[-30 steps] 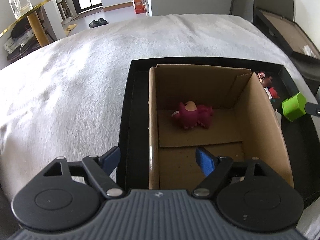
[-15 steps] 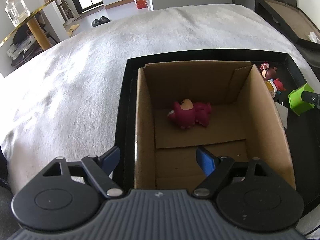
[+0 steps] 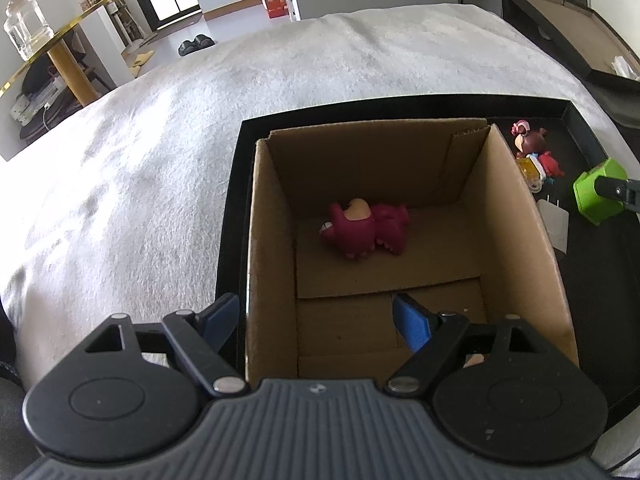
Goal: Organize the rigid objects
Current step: 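Carry the green cup into the box and release it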
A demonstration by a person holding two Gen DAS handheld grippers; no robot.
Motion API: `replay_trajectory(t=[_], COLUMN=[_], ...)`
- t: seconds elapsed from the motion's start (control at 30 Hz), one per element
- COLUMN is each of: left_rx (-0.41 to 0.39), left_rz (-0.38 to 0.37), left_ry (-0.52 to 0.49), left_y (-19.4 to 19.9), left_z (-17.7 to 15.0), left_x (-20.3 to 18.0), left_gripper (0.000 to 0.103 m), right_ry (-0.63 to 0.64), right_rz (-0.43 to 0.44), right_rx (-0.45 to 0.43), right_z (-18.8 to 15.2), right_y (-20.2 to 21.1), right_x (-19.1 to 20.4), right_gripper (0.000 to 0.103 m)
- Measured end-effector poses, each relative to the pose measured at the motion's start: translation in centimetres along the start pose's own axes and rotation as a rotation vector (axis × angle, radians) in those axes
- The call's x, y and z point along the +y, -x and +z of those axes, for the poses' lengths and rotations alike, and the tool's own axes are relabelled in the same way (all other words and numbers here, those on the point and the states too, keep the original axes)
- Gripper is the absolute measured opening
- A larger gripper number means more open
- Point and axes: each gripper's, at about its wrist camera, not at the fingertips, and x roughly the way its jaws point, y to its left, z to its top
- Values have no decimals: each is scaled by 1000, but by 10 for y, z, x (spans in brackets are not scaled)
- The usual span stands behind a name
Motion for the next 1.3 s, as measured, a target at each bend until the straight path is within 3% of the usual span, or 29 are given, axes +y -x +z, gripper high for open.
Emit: replay_trajectory(t=[0.7, 0.87, 1.03, 1.13, 1.3], left_rx=[-83, -91, -92, -88, -103], left_rz=[-60, -87, -96, -94, -110], left_ry=[117, 140, 151, 164, 191], left_y=[4, 3, -1, -6, -5], left_z=[-17, -21, -22, -23, -25], left_x=[30, 39, 46, 50, 52], left_gripper=[79, 61, 28, 14, 9], right_ry=[136, 197, 246, 281, 340], right_rz=[31, 47, 71, 88, 124], right_rx=[-81, -104, -131, -148, -159], right_z=[18, 23, 27, 28, 31], right_y=[48, 60, 69, 74, 77], right_x=[40, 62, 86, 102, 129], right_gripper=[46, 46, 46, 46, 46])
